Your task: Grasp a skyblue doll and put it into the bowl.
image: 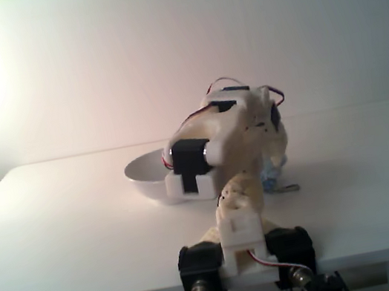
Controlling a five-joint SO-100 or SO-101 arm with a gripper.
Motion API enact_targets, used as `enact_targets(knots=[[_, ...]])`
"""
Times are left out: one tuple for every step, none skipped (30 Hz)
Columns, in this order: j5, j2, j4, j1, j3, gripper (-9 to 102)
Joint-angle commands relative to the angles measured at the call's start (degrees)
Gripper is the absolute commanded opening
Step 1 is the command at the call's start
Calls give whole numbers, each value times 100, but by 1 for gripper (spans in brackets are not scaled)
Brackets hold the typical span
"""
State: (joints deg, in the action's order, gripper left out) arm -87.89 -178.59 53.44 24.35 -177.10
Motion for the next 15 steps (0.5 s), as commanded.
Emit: enact_targets(knots=[[70, -1354, 18, 97, 281, 50], [70, -1345, 26, 149, 325, 50], [70, -1345, 62, 193, 387, 50], [70, -1345, 132, 220, 466, 50], [70, -1345, 264, 220, 580, 50], [70, -1345, 431, 229, 712, 51], [70, -1336, 633, 229, 835, 51], [70, -1336, 870, 229, 932, 51], [70, -1336, 1107, 229, 1011, 51], [70, -1336, 1336, 229, 1090, 51], [70, -1336, 1573, 229, 1160, 51], [70, -1336, 1802, 229, 1213, 51], [70, -1336, 2030, 229, 1257, 50], [70, -1336, 2250, 229, 1301, 50], [70, -1336, 2452, 229, 1354, 50]])
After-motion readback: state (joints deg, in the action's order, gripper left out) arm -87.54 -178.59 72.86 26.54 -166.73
